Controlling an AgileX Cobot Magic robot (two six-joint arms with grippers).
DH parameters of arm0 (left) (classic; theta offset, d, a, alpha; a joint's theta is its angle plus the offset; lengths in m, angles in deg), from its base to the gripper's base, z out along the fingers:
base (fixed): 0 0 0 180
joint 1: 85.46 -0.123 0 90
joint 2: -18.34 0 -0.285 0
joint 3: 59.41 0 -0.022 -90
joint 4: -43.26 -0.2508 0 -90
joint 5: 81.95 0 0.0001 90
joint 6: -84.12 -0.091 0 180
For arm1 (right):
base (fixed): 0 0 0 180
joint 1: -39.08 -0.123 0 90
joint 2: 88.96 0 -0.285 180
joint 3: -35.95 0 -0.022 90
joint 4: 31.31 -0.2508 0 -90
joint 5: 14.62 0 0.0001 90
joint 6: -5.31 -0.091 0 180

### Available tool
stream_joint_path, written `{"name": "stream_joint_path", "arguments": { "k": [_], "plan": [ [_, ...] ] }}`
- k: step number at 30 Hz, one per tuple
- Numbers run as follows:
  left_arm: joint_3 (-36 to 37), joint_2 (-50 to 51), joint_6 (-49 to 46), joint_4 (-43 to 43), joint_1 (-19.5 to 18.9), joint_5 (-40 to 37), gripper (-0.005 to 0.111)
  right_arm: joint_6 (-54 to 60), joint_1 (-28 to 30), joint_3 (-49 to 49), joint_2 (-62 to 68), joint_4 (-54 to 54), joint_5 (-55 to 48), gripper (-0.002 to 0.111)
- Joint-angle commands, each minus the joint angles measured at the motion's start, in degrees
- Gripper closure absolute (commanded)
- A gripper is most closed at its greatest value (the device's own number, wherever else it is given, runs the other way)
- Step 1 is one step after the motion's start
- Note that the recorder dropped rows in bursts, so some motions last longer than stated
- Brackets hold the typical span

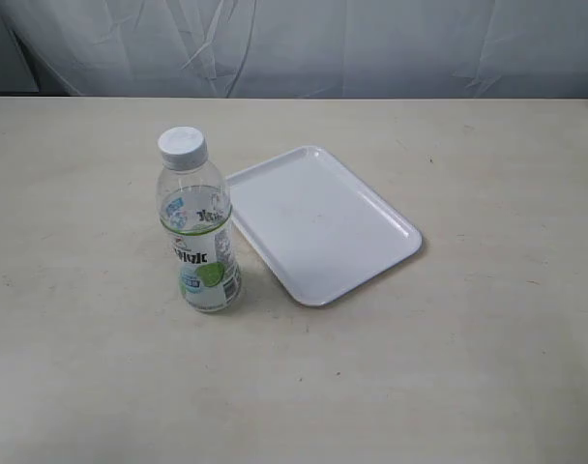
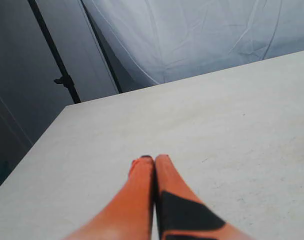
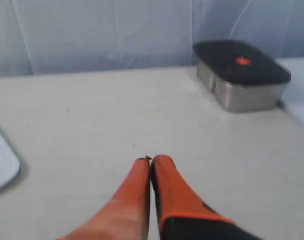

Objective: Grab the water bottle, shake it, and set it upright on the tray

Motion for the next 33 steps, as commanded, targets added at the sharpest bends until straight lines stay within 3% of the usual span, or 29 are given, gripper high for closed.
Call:
{"name": "stream_joint_path", "arguments": {
  "k": [1, 7, 9, 12, 14, 18, 20, 24, 26, 28, 30, 31, 33],
  "plan": [
    [0.13, -0.29, 0.26, -0.06, -0.01, -0.15, 0.107, -5.39, 0.10, 0.00, -0.34, -11.67, 19.90, 0.103],
    [0.13, -0.29, 0.26, -0.06, -0.01, -0.15, 0.107, -8.93, 0.10, 0.00, -0.34, -31.52, 37.95, 0.103],
    [0.13, -0.29, 0.26, -0.06, -0.01, -0.15, 0.107, -19.22, 0.00, 0.00, -0.34, -32.21, 34.86, 0.103],
    [0.13, -0.29, 0.26, -0.06, -0.01, -0.15, 0.107, -37.72, -0.38, 1.36, -0.34, -28.63, 22.41, 0.106],
    [0.13, -0.29, 0.26, -0.06, -0.01, -0.15, 0.107, -40.33, -1.01, 2.57, -0.34, -23.58, 18.43, 0.109],
    [0.13, -0.29, 0.26, -0.06, -0.01, -0.15, 0.107, -40.33, -6.61, 9.77, 4.52, -1.56, 26.61, 0.109],
    [0.13, -0.29, 0.26, -0.06, -0.01, -0.15, 0.107, -40.55, -9.64, 16.34, 13.94, 12.23, 28.77, 0.109],
    [0.13, -0.29, 0.26, -0.06, -0.01, -0.15, 0.107, -41.56, -15.82, 31.82, 42.29, 41.64, 39.61, 0.109],
    [0.13, -0.29, 0.26, -0.06, -0.01, -0.15, 0.107, -48.87, -18.60, 37.80, 56.40, 53.03, 47.14, 0.107],
    [0.13, -0.29, 0.26, -0.06, -0.01, -0.15, 0.107, -54.80, -21.26, 43.52, 67.75, 63.70, 53.72, 0.087],
    [0.13, -0.29, 0.26, -0.06, -0.01, -0.15, 0.107, -56.51, -24.53, 48.25, 76.74, 68.79, 59.82, 0.048],
    [0.13, -0.29, 0.26, -0.06, -0.01, -0.15, 0.107, -57.65, -27.37, 50.68, 81.37, 68.79, 60.06, 0.022],
    [0.13, -0.29, 0.26, -0.06, -0.01, -0.15, 0.107, -57.64, -31.35, 53.05, 86.18, 70.19, 60.06, 0.004]
  ]
}}
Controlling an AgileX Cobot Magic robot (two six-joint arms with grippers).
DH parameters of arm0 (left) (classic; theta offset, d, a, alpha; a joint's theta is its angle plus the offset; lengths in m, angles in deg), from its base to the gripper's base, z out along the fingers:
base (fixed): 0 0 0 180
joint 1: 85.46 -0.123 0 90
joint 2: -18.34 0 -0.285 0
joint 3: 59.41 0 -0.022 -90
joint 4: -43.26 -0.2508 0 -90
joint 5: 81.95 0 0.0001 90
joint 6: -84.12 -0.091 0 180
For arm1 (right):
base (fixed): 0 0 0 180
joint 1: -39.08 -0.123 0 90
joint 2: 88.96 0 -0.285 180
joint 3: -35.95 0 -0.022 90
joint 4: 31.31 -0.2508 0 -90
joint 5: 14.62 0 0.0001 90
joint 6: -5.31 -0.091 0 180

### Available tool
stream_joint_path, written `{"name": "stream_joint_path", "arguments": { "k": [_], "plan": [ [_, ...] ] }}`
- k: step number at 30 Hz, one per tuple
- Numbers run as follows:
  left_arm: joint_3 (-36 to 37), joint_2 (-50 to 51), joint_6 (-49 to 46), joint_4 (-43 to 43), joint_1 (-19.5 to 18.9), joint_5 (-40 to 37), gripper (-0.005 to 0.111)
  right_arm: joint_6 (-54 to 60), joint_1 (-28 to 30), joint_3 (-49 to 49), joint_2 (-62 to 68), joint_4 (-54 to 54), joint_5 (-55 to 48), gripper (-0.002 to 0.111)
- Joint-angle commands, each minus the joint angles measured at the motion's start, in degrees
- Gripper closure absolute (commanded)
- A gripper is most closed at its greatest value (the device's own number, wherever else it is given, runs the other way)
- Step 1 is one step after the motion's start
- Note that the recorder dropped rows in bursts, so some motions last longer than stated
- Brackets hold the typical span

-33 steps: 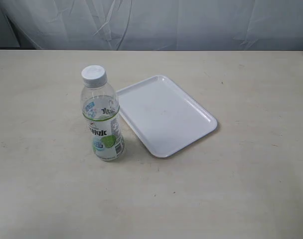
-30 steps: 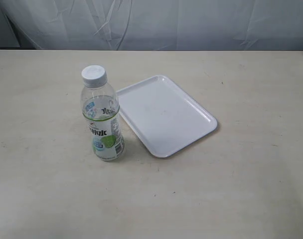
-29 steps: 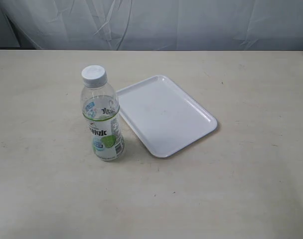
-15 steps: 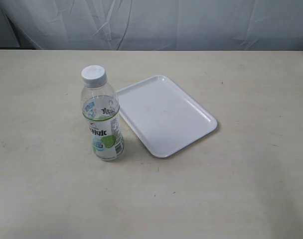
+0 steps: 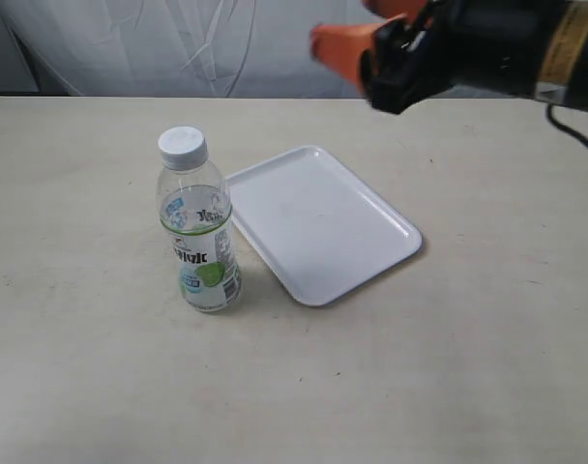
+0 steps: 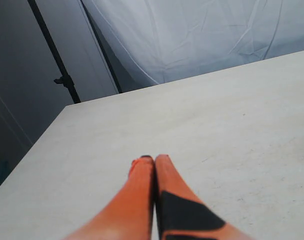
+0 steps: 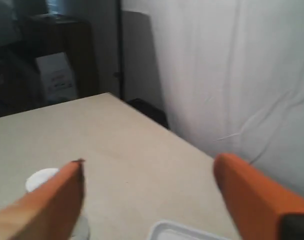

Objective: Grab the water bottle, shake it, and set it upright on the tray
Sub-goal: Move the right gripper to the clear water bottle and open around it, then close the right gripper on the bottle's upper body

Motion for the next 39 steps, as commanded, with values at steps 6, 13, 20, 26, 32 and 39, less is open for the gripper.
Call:
{"name": "stream_joint_path", "arguments": {
  "k": [6, 13, 20, 26, 32, 39],
  "plan": [
    [0.13, -0.29, 0.26, -0.06, -0.01, -0.15, 0.107, 1.91, -15.87, 8.89, 14.09, 4.06, -1.49, 0.004],
    [0.13, -0.29, 0.26, -0.06, -0.01, -0.15, 0.107, 2.04, -19.12, 12.50, 22.96, 2.47, -5.85, 0.004],
    [0.13, -0.29, 0.26, -0.06, -0.01, -0.15, 0.107, 2.43, -19.12, 13.35, 28.54, -0.37, -3.76, 0.004],
    [0.13, -0.29, 0.26, -0.06, -0.01, -0.15, 0.107, 4.28, -19.48, 13.35, 32.30, -0.84, -2.44, 0.004],
    [0.13, -0.29, 0.26, -0.06, -0.01, -0.15, 0.107, 5.77, -19.48, 13.35, 34.02, -1.30, -2.41, 0.004],
    [0.13, -0.29, 0.26, -0.06, -0.01, -0.15, 0.107, 6.16, -19.48, 13.35, 34.01, -1.30, -2.60, 0.004]
  ]
}}
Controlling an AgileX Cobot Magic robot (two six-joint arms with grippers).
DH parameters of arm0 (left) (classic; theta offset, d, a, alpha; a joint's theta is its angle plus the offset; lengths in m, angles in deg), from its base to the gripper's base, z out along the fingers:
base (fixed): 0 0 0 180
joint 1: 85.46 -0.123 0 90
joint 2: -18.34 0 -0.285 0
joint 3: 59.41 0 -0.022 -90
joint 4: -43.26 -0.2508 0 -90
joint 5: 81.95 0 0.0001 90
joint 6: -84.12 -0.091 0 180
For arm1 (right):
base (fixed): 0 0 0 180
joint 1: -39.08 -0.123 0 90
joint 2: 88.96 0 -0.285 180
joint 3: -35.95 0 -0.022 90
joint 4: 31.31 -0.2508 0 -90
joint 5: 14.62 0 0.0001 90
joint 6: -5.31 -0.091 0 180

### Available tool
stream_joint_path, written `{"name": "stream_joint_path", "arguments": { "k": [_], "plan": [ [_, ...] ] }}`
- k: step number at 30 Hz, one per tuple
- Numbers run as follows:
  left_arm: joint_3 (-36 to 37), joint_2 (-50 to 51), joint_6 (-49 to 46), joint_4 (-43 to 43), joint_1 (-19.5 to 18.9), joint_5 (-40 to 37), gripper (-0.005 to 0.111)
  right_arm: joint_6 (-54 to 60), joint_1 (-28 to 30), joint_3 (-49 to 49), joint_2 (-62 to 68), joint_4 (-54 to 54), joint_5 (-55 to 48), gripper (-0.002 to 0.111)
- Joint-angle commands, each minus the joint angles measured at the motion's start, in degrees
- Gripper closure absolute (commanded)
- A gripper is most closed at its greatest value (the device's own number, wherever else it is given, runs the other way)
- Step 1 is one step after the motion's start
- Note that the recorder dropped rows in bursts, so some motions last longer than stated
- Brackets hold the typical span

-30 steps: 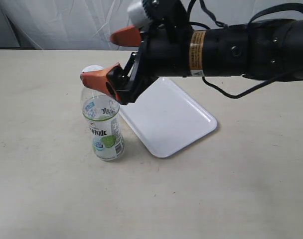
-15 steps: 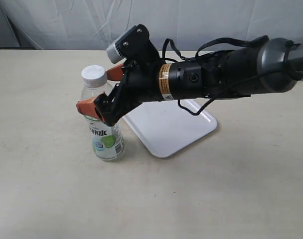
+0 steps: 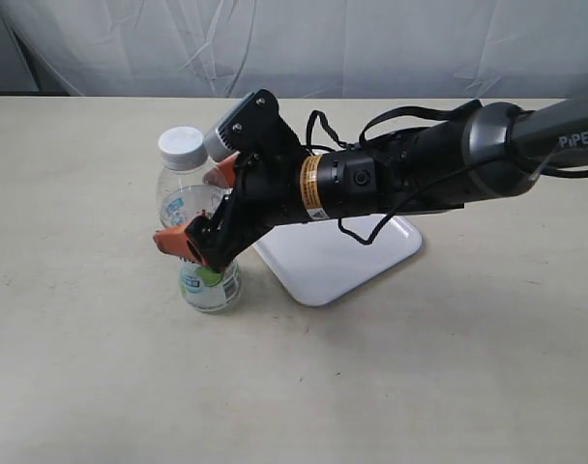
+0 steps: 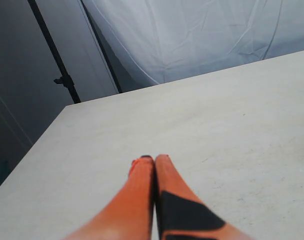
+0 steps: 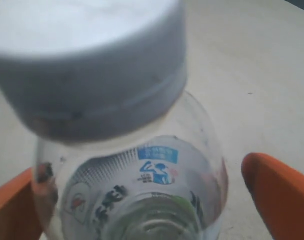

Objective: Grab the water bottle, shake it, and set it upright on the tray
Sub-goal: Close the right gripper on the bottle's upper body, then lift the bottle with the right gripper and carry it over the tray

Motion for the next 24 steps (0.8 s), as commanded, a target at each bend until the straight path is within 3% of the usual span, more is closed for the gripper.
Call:
{"name": "stream_joint_path", "arguments": {
  "k": [1, 4, 6, 9, 10, 12, 17, 24],
  "plan": [
    [0.13, -0.29, 0.26, -0.06, -0.01, -0.15, 0.107, 1.18, -0.01, 0.22, 0.09, -0.60, 0.29, 0.004],
    [0.13, -0.29, 0.26, -0.06, -0.01, -0.15, 0.107, 3.05, -0.01, 0.22, 0.09, -2.67, 0.29, 0.004],
    [0.13, -0.29, 0.26, -0.06, -0.01, -0.15, 0.107, 3.42, -0.01, 0.22, 0.09, -4.42, 0.05, 0.011],
    [0.13, -0.29, 0.26, -0.06, -0.01, -0.15, 0.107, 3.42, -0.01, 0.22, 0.09, -5.79, 0.42, 0.046],
    [0.13, -0.29, 0.26, -0.06, -0.01, -0.15, 0.107, 3.42, -0.01, 0.22, 0.09, -5.53, 1.22, 0.071],
    [0.13, -0.29, 0.26, -0.06, -0.01, -0.15, 0.107, 2.11, -0.01, 0.22, -0.02, -4.94, 2.18, 0.108],
    [0.13, -0.29, 0.26, -0.06, -0.01, -0.15, 0.107, -9.73, 0.12, 0.22, -5.73, -0.94, -1.49, 0.109],
    [0.13, -0.29, 0.26, -0.06, -0.01, -0.15, 0.107, -10.20, 0.12, 0.22, -28.22, 2.03, -26.18, 0.109]
  ]
}}
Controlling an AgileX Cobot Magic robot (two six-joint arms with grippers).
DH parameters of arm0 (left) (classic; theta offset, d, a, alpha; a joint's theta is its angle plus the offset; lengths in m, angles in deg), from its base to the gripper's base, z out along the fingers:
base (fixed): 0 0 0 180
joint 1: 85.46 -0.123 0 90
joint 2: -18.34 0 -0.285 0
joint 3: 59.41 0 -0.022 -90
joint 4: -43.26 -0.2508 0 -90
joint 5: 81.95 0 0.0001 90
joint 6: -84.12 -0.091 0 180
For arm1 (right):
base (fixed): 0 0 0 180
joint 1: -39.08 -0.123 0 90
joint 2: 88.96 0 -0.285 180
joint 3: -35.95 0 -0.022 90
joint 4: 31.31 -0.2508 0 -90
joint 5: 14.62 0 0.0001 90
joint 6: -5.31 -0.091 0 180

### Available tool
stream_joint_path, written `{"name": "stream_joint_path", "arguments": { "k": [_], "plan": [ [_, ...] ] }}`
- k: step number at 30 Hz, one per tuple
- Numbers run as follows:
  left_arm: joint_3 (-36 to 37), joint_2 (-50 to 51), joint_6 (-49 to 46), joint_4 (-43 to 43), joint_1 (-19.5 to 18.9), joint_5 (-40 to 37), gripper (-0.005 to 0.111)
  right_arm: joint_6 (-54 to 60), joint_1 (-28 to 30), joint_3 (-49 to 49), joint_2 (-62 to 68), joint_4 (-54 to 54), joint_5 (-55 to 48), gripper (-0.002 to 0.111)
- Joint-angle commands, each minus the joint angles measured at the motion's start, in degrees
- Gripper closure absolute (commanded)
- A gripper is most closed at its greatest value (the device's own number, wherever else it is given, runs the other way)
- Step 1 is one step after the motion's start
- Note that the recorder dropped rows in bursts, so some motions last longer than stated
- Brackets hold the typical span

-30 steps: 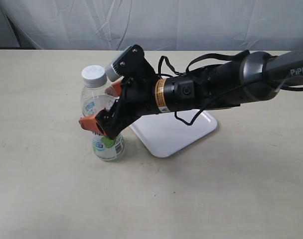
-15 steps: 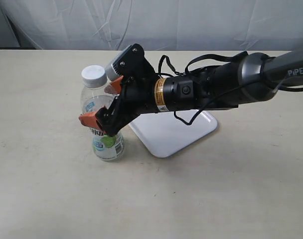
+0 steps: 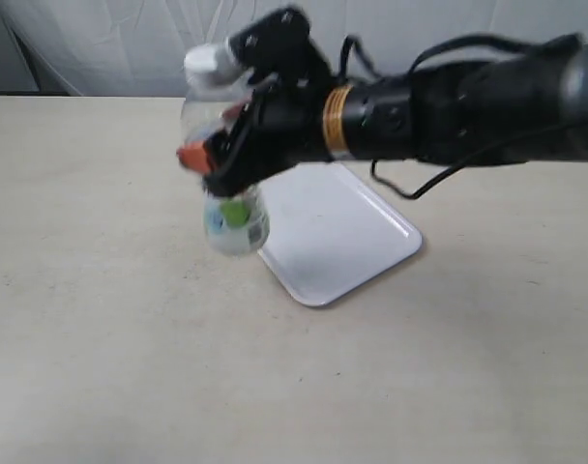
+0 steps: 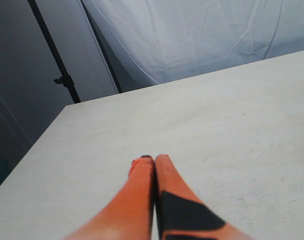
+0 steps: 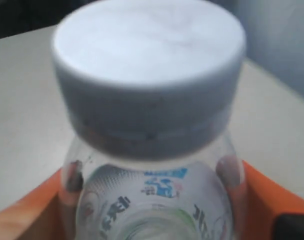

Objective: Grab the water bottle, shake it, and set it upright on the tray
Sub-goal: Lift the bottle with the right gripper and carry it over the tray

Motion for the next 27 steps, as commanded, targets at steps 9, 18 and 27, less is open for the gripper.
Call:
{"name": "stream_joint_path", "arguments": {
  "k": [9, 18, 27],
  "plan": [
    [0.13, -0.29, 0.26, -0.06, -0.01, -0.15, 0.107, -1.47, 0.36, -4.22, -14.18, -4.08, -21.56, 0.109],
    [0.13, -0.29, 0.26, -0.06, -0.01, -0.15, 0.107, -1.47, 0.36, -4.28, -18.65, -5.29, -20.44, 0.109],
    [0.13, -0.29, 0.26, -0.06, -0.01, -0.15, 0.107, -1.47, 0.36, -6.54, -23.89, -5.46, -19.64, 0.109]
  ]
}}
